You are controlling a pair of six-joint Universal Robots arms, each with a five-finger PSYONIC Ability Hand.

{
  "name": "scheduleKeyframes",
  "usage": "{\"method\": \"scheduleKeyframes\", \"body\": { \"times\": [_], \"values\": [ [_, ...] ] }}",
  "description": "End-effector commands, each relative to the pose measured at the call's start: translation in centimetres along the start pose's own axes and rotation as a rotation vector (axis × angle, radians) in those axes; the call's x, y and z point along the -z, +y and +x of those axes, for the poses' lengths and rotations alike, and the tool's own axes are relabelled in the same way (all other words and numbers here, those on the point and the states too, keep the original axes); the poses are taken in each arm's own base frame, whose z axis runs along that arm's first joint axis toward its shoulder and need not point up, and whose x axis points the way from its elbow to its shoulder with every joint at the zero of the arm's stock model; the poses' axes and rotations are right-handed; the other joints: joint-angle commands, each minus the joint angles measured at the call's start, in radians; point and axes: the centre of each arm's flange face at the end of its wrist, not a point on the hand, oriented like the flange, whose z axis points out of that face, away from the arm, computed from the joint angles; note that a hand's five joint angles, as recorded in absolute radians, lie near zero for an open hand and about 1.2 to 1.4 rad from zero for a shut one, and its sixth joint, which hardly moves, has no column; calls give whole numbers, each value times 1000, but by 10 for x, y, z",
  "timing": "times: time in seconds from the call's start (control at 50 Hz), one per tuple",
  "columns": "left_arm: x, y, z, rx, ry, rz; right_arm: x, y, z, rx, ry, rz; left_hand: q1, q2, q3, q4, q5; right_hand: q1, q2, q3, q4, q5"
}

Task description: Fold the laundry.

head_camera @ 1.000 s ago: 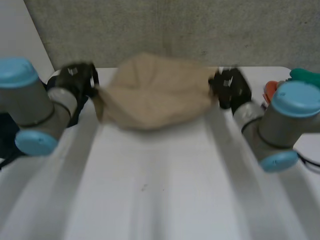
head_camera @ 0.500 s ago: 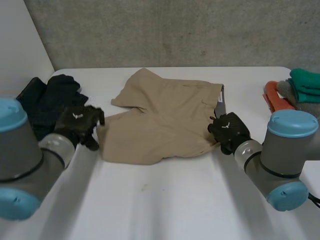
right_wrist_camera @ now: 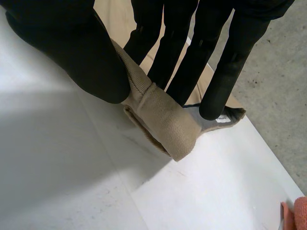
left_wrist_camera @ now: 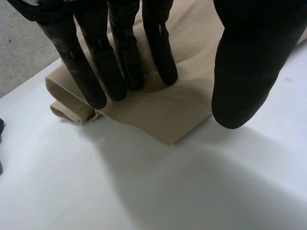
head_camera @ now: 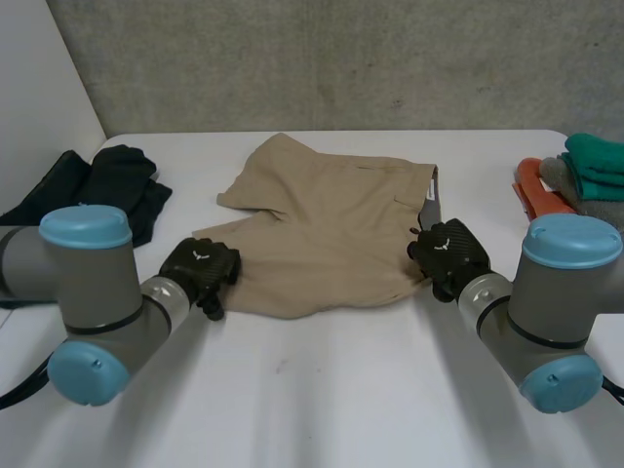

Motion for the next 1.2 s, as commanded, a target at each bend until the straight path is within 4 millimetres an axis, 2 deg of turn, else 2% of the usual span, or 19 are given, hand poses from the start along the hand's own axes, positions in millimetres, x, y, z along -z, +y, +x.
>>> {"method": "scheduleKeyframes", "body": {
  "times": [0.02,0.2,0.36,0.42,0.5,0.52,0.58,0.6,0.64,0.66,0.72,0.78,0.84,0.9,0.92,0.98,1.0,1.06,1.2],
  "values": [
    [-20,-7,-1,-19,-30,24,0,0,1,5,2,-1,225,225,226,227,225,267,217,204,198,209],
    [-33,-10,-2,-45,-45,47,-1,1,5,7,16,-6,706,706,707,709,706,267,217,204,198,209],
    [-27,-14,-3,-45,-55,46,1,-4,12,9,33,-1,736,736,737,738,736,267,217,204,198,209],
    [-7,-20,-5,-40,-60,6,6,-8,12,15,18,-15,736,736,737,738,736,267,217,204,198,209],
    [38,-30,-3,-39,-25,-82,23,-19,16,66,-20,-53,736,736,737,738,736,267,217,204,198,209],
    [59,-30,0,-49,4,-138,33,-23,18,95,-46,-77,736,736,737,738,736,267,217,204,198,209],
    [91,-28,7,-85,57,-223,51,-27,17,156,-115,-136,736,736,737,738,736,267,217,204,198,209],
    [114,-22,13,-133,112,-305,67,-25,12,201,-194,-199,736,736,737,738,736,267,217,204,198,209],
    [136,-15,20,-195,178,-384,85,-20,6,244,-291,-280,736,736,737,738,736,267,217,204,198,209],
    [157,-8,26,-263,251,-452,104,-15,3,284,-390,-359,736,736,737,738,736,267,217,204,198,209],
    [181,-3,33,-355,341,-508,126,-12,0,331,-517,-430,736,736,737,738,736,267,217,204,198,209],
    [189,-8,39,-449,372,-457,127,-16,0,350,-543,-370,736,736,737,738,736,267,217,204,198,209],
    [177,-22,41,-456,319,-364,121,-18,4,332,-515,-338,736,736,737,738,736,267,217,204,198,209],
    [148,-40,36,-431,229,-278,102,-18,14,280,-439,-320,736,736,737,738,736,267,217,204,198,209],
    [128,-49,31,-414,169,-233,89,-19,18,227,-387,-300,736,736,737,738,736,267,217,204,198,209],
    [96,-63,23,-390,83,-162,66,-22,27,137,-288,-264,736,736,737,738,736,267,217,204,198,209],
    [73,-74,17,-371,17,-104,50,-22,34,84,-217,-243,736,736,737,738,736,267,217,204,198,209],
    [29,-91,6,-340,-89,6,17,-21,49,8,-64,-191,736,736,737,738,736,267,217,204,198,209],
    [-51,-112,-8,-305,-230,249,-35,-21,61,-12,160,-27,736,736,737,738,736,267,217,204,198,209]
  ]
}}
